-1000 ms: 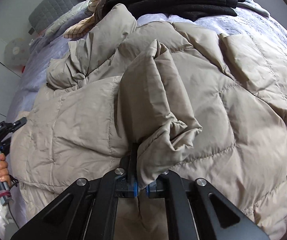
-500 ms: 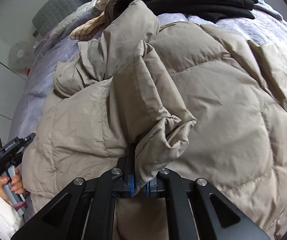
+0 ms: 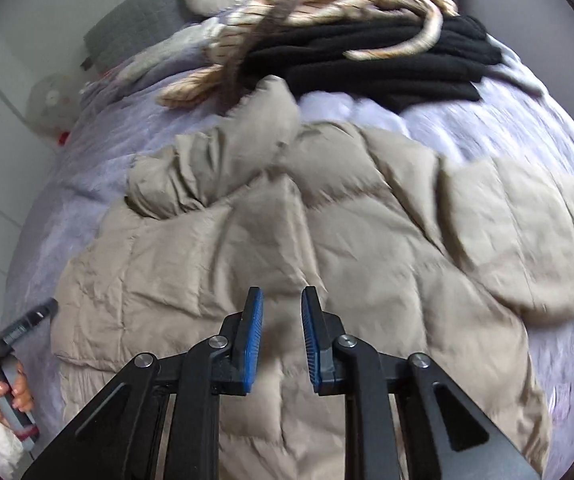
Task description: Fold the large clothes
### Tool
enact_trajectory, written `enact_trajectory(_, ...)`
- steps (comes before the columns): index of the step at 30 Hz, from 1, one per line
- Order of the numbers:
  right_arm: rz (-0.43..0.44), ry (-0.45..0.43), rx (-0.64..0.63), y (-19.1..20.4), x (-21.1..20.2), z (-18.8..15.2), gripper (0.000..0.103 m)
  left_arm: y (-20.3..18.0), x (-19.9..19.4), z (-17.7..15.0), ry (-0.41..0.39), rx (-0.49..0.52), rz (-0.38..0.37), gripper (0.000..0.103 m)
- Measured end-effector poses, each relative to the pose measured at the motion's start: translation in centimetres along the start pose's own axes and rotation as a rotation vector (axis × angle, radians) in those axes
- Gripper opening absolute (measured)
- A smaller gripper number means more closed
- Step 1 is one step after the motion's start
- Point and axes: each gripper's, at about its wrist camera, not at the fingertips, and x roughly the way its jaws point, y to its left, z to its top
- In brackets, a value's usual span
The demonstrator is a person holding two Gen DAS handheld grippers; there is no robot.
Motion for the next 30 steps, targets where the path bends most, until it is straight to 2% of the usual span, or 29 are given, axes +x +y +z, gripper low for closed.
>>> enact_trajectory(4, -0.027, 0.028, -0.061, 0.8, 3.7, 1.6, 0.022, -0.7, 2.6, -2.2, 0.029, -0.032, 0.013, 0.069)
enact_trajectory(7, -0.074, 0.085, -0.009, -1.0, 7.1, 1.4, 0.020, -0.1, 3.3, -2.4, 0.030, -0.069, 0.036, 0.084)
enact_trajectory(9, -0.065, 0.073, -0.010, -1.7, 7.6, 1.0, 0.018, 0.0, 3.4, -2.2, 0.041, -0.080, 0.028, 0.084)
enact_trajectory(12, -0.113, 0.058, -0.044, -1.3, 6.3, 0.9, 0.022, -0.8, 2.7, -2.0, 0.043, -0.042, 0.078, 0.084)
enact_trajectory(15, -0.102, 0.057, -0.013, -1.7, 3.9, 0.1, 0.023, -2.4, 1.3, -1.6, 0.058, 0.014, 0.136, 0.084)
enact_trajectory(16, -0.096, 0.057, -0.001, -1.8, 3.1, 0.0, 0.024, -3.0, 0.9, -1.8, 0.065, 0.025, 0.137, 0.084)
enact_trajectory(18, -0.087, 0.061, 0.030, -2.3, 1.1, -1.0, 0.034, -4.2, 0.0, -1.9, 0.081, 0.043, 0.142, 0.084)
enact_trajectory(19, -0.085, 0.063, 0.041, -2.6, 0.6, -1.4, 0.036, -4.7, -0.3, -2.0, 0.085, 0.050, 0.144, 0.084)
enact_trajectory(24, -0.077, 0.084, 0.099, -4.3, -2.8, -4.0, 0.043, -8.0, -1.8, -3.0, 0.119, 0.102, 0.132, 0.084)
enact_trajectory(30, -0.071, 0.121, 0.142, -5.8, -4.4, -6.2, 0.047, -11.3, -3.0, -4.3, 0.152, 0.130, 0.128, 0.084)
